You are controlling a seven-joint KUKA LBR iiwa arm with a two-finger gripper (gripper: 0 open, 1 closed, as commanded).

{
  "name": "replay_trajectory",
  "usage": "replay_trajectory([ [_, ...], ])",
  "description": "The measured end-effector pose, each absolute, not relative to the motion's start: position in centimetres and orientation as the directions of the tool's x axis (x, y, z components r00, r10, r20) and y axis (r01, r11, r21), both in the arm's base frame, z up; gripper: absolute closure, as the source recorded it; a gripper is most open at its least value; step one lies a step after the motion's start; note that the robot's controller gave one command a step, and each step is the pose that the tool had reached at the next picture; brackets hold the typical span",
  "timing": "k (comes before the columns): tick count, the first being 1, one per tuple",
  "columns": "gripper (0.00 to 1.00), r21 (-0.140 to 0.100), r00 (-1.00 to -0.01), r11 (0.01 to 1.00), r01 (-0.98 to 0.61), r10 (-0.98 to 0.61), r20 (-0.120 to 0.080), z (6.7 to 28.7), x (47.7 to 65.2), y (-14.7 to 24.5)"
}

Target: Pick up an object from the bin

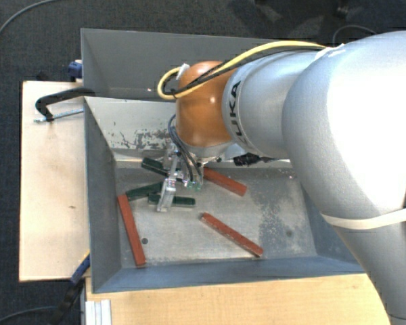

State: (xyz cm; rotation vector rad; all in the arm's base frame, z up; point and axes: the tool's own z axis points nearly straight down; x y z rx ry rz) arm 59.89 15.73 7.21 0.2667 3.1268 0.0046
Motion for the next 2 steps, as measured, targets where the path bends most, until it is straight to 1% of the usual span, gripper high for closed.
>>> replay_trajectory([
  [1, 1.0, 0.008, -0.985, 0.985, 0.17, 0.17, -0.013, 7.6, 60.2, 15.8],
  [2, 1.0, 0.007, -0.986, 0.986, 0.169, 0.169, -0.012, 14.7, 60.5, 15.9],
])
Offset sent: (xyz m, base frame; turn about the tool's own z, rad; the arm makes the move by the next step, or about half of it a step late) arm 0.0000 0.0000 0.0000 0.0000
